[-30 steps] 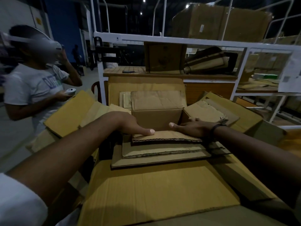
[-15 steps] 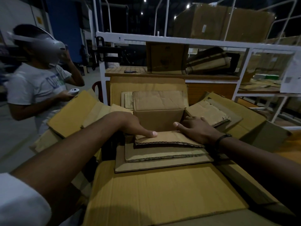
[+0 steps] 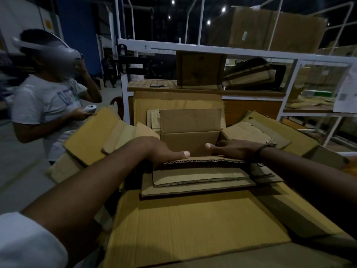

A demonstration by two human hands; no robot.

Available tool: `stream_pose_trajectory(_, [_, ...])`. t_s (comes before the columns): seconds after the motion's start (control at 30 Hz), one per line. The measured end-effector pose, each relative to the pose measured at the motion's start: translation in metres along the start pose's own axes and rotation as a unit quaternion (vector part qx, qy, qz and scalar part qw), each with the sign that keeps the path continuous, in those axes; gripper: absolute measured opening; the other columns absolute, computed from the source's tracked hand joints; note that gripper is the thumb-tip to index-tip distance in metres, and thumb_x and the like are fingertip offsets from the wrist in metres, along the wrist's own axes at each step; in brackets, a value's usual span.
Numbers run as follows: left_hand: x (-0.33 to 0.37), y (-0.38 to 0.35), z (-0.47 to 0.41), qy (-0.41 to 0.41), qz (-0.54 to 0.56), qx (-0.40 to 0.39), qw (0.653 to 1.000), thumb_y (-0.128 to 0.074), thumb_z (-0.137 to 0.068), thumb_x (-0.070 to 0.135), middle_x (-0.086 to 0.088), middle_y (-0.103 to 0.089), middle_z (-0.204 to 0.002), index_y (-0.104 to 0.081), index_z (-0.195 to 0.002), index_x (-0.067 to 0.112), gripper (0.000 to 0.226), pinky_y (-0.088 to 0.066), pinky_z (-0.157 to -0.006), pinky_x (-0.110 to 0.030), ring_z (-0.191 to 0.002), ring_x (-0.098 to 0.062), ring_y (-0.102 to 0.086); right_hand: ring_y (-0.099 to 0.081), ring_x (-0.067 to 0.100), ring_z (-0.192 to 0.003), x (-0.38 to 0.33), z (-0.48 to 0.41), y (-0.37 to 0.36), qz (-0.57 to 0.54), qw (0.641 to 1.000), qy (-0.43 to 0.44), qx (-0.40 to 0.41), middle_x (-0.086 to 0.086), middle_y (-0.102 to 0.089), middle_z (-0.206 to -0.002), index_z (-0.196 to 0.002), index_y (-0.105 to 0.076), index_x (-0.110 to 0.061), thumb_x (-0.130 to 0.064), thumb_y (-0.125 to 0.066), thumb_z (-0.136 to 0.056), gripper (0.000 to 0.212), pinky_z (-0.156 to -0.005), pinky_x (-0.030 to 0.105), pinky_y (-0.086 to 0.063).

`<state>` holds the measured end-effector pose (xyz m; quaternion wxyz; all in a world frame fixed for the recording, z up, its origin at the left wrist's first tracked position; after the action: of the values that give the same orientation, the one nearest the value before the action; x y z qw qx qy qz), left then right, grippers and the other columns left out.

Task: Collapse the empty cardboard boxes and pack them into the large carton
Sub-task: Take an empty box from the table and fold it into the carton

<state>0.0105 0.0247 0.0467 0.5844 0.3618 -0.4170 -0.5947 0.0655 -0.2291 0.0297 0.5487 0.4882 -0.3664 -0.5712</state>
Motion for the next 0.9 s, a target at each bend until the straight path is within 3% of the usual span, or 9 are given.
stream_pose_trajectory(0.1, [0.002, -0.006, 0.005, 0.01, -0.024, 0.023, 0.999, -0.015, -0.075, 0.098, -0.013, -0.043, -0.159, -0.045, -0.154, 0.022, 0.113, -0.035, -0.11, -0.045, -0.144, -0.034, -0.041, -0.035, 0.033, -0.145, -0.002, -0.006, -0.003, 0.01, 1.0, -0.011, -0.015, 0.007, -0.036, -0.162, -0.155, -0.037, -0.035, -0.112, -0.015, -0.05, 0.132, -0.117, 0.057, -0.027])
stream_pose_trajectory(0.17, [0.002, -0.014, 0.003, 0.015, -0.061, 0.042, 0.997, -0.007, -0.07, 0.102, -0.012, -0.024, -0.168, -0.035, -0.159, 0.028, 0.119, -0.013, -0.123, -0.055, -0.155, -0.037, -0.016, -0.017, 0.035, -0.153, 0.0, -0.009, -0.013, 0.053, 0.999, -0.005, 0.01, 0.007, -0.028, -0.166, -0.155, -0.037, -0.036, -0.104, -0.01, -0.065, 0.116, -0.12, 0.058, -0.013])
stream_pose_trajectory(0.23, [0.001, -0.026, -0.001, 0.0, -0.07, 0.045, 0.997, -0.002, -0.062, 0.105, -0.01, -0.005, -0.172, -0.023, -0.162, 0.033, 0.125, 0.007, -0.122, -0.061, -0.157, -0.036, 0.005, -0.016, 0.033, -0.153, 0.002, -0.01, -0.022, 0.069, 0.996, 0.023, 0.057, 0.008, -0.03, -0.165, -0.15, -0.046, -0.036, -0.099, -0.005, -0.072, 0.108, -0.12, 0.055, -0.009])
stream_pose_trajectory(0.3, [-0.001, -0.034, -0.003, -0.011, -0.055, 0.062, 0.997, -0.002, -0.063, 0.104, -0.011, 0.002, -0.172, -0.017, -0.163, 0.035, 0.123, 0.015, -0.119, -0.061, -0.157, -0.036, 0.012, -0.018, 0.032, -0.152, 0.002, -0.006, -0.026, 0.063, 0.993, 0.052, 0.088, 0.008, -0.03, -0.165, -0.147, -0.05, -0.035, -0.094, -0.006, -0.079, 0.1, -0.119, 0.053, -0.01])
stream_pose_trajectory(0.47, [0.001, -0.045, 0.004, -0.007, -0.042, 0.109, 0.993, -0.009, -0.062, 0.106, -0.012, 0.012, -0.171, -0.004, -0.163, 0.039, 0.122, 0.019, -0.117, -0.064, -0.154, -0.042, 0.021, 0.003, 0.033, -0.156, -0.008, -0.003, -0.012, 0.109, 0.99, 0.06, 0.072, 0.009, 0.002, -0.171, -0.162, -0.017, -0.031, -0.092, -0.016, -0.082, 0.1, -0.123, 0.054, -0.002])
stream_pose_trajectory(0.6, [0.0, -0.045, 0.007, 0.009, -0.042, 0.105, 0.993, -0.013, -0.063, 0.106, -0.013, 0.022, -0.168, 0.011, -0.161, 0.04, 0.121, 0.023, -0.114, -0.065, -0.149, -0.048, 0.029, 0.013, 0.031, -0.156, -0.031, -0.035, 0.001, 0.184, 0.974, 0.081, 0.104, 0.009, 0.013, -0.17, -0.163, -0.003, -0.03, -0.092, -0.027, -0.082, 0.105, -0.125, 0.052, 0.003])
stream_pose_trajectory(0.7, [0.0, -0.044, 0.004, 0.013, -0.04, 0.092, 0.995, -0.015, -0.062, 0.107, -0.012, 0.025, -0.167, 0.013, -0.161, 0.04, 0.122, 0.025, -0.113, -0.066, -0.147, -0.047, 0.032, 0.006, 0.033, -0.157, -0.05, -0.065, -0.001, 0.163, 0.976, 0.083, 0.116, 0.008, 0.008, -0.171, -0.163, -0.004, -0.031, -0.092, -0.032, -0.081, 0.106, -0.124, 0.054, -0.002])
stream_pose_trajectory(0.83, [-0.001, -0.045, -0.001, 0.016, -0.024, 0.098, 0.995, -0.016, -0.062, 0.107, -0.01, 0.024, -0.168, 0.014, -0.161, 0.04, 0.123, 0.025, -0.112, -0.067, -0.147, -0.045, 0.034, -0.034, 0.039, -0.142, -0.068, -0.087, 0.003, 0.131, 0.978, 0.083, 0.137, 0.013, -0.033, -0.158, -0.156, -0.031, -0.024, -0.09, -0.046, -0.079, 0.102, -0.111, 0.053, -0.034])
stream_pose_trajectory(0.9, [-0.002, -0.044, -0.003, 0.019, -0.023, 0.097, 0.995, -0.016, -0.062, 0.107, -0.01, 0.024, -0.168, 0.013, -0.161, 0.04, 0.123, 0.025, -0.112, -0.067, -0.147, -0.045, 0.033, -0.042, 0.039, -0.134, -0.07, -0.097, 0.008, 0.112, 0.982, 0.07, 0.135, 0.011, -0.04, -0.151, -0.151, -0.038, -0.024, -0.092, -0.048, -0.075, 0.102, -0.104, 0.053, -0.04])
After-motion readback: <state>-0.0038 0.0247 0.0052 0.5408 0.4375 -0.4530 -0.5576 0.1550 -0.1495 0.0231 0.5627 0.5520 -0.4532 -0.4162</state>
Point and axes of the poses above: each hand's wrist, its own z-axis away from the middle knuckle, its own y-axis out of the back of the hand, x = y × z, the point moved 2 cm from there along -z, towards the middle knuckle
